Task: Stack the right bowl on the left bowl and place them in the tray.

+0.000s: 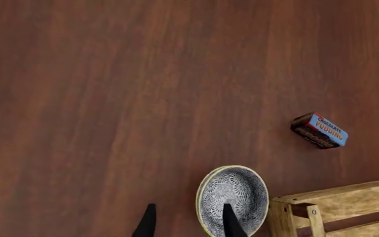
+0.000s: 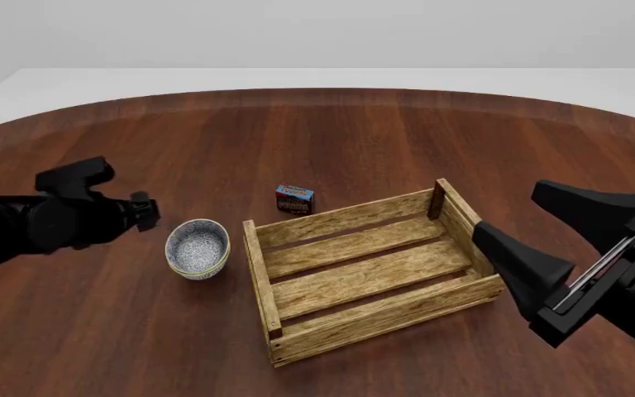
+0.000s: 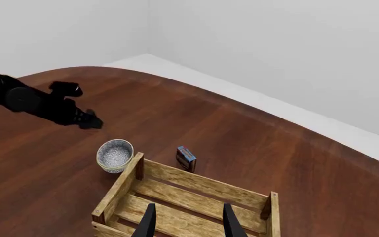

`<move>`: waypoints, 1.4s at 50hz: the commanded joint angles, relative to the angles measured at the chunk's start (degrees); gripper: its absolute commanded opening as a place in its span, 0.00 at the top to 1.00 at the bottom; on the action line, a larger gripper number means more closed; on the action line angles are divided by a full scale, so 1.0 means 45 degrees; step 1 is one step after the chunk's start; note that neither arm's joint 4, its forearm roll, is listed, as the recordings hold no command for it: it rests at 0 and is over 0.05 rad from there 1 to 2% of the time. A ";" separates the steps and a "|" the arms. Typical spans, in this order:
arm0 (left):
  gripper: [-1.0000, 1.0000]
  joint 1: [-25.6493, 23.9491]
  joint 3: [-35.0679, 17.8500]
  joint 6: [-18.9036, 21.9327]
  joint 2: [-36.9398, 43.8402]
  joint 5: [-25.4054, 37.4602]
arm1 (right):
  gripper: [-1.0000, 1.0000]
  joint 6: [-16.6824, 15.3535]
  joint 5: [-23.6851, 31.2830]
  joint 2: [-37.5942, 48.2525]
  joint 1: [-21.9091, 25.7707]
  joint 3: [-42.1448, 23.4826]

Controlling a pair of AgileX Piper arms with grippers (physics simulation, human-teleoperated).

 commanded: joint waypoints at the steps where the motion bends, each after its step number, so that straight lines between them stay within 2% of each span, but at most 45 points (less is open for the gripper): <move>1: 0.00 0.0267 0.0194 0.0830 -0.0784 0.0341 | 0.00 -0.0028 -0.0046 0.0077 -0.0015 0.0004; 5: 0.00 0.0297 0.0305 0.0974 -0.1050 0.0429 | 0.00 -0.0046 -0.0043 0.0060 -0.0034 0.0006; 6: 0.00 0.0412 0.0263 0.1265 -0.1092 0.0470 | 0.00 -0.0044 -0.0043 0.0066 -0.0029 0.0007; 10: 0.00 0.0053 0.0526 0.0916 -0.1458 0.0494 | 0.00 -0.0039 -0.0082 0.0100 -0.0040 0.0021; 16: 0.00 0.0227 0.0551 0.1611 -0.1588 0.0484 | 0.00 -0.0054 -0.0109 0.0111 -0.0018 0.0048; 17: 0.00 -0.0150 0.0680 0.1192 -0.1632 0.0579 | 0.00 -0.0052 -0.0127 0.0129 -0.0021 0.0057; 20: 0.00 -0.0288 0.0786 0.1316 -0.1645 0.0611 | 0.00 -0.0056 -0.0122 0.0119 -0.0022 0.0059; 23: 0.00 -0.0864 0.1072 0.0392 -0.2238 0.0518 | 0.00 -0.0047 -0.0100 0.0093 -0.0025 0.0048; 26: 0.00 -0.0761 0.0909 0.1008 -0.2192 0.0820 | 0.00 -0.0050 -0.0109 0.0101 -0.0049 0.0049; 29: 0.00 -0.0918 0.0946 0.1200 -0.2213 0.0937 | 0.00 -0.0056 -0.0100 0.0085 -0.0045 0.0048; 31: 0.00 -0.0892 0.0877 0.1752 -0.2149 0.1061 | 0.00 -0.0058 -0.0099 0.0076 -0.0048 0.0047; 40: 0.00 -0.1425 0.0631 0.2311 -0.2334 0.1748 | 0.00 -0.0067 -0.0062 0.0036 -0.0063 0.0037; 47: 0.00 -0.1666 0.0858 0.2596 -0.2194 0.1532 | 0.00 -0.0067 -0.0051 0.0004 -0.0077 0.0041; 53: 0.00 -0.1736 0.0467 0.2814 -0.2142 0.1948 | 0.00 -0.0081 -0.0047 -0.0009 -0.0083 0.0050; 58: 0.00 -0.1684 0.0313 0.3159 -0.1765 0.1845 | 0.00 -0.0078 -0.0037 -0.0017 -0.0104 0.0044; 64: 0.00 -0.1501 0.0159 0.4039 -0.1250 0.1785 | 0.00 -0.0082 -0.0019 -0.0036 -0.0126 0.0031; 70: 0.00 -0.1343 0.0013 0.4382 -0.1011 0.1821 | 0.00 -0.0084 -0.0021 -0.0038 -0.0155 0.0029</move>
